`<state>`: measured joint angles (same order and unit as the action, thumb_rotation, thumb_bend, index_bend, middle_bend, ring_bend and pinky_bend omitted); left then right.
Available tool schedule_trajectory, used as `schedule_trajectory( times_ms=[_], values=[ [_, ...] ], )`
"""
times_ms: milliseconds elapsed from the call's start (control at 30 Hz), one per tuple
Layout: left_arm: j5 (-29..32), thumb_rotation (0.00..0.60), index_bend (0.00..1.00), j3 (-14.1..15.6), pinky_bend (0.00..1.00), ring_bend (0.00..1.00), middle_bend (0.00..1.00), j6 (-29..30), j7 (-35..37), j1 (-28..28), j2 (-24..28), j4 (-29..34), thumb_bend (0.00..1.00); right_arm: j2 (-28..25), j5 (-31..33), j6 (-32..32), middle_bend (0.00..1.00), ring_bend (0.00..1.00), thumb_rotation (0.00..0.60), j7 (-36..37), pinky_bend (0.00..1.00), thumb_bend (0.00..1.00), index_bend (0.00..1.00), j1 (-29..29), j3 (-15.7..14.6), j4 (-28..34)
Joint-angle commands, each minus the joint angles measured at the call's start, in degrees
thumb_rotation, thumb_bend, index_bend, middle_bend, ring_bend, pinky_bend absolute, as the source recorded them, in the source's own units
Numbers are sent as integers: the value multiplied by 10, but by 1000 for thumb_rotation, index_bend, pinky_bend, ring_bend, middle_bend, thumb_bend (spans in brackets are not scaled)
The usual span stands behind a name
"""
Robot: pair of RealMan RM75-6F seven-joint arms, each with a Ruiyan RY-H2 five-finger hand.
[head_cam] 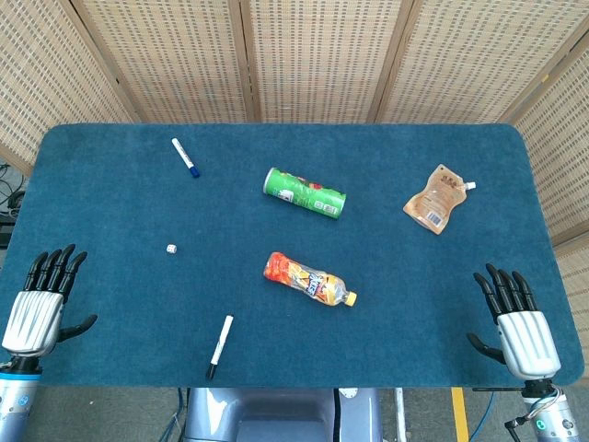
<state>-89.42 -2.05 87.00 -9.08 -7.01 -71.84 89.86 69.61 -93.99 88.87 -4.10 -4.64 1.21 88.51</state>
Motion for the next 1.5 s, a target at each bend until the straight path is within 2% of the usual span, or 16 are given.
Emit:
schedule_trajectory(
  times_ms=[33,1200,1367,1500],
  values=[
    [1,600,0,0,0,0,0,-1,0,0,0,0,142,0,0,0,0,0,600,0,0,208,0,0,0,0],
    [15,600,0,-3,0,0,0,-24,-4,-9,6,11,147,-6,-2,-5,0,0,600,5,0,208,0,1,-5,7],
    [25,600,11,-21,0,0,0,-52,8,-33,32,17,148,-7,-4,-5,0,0,600,7,0,208,0,1,-6,8],
    [42,600,80,-43,0,0,0,-86,37,-61,58,17,165,-8,-6,-5,0,0,600,9,0,208,0,1,-7,10]
  ],
)
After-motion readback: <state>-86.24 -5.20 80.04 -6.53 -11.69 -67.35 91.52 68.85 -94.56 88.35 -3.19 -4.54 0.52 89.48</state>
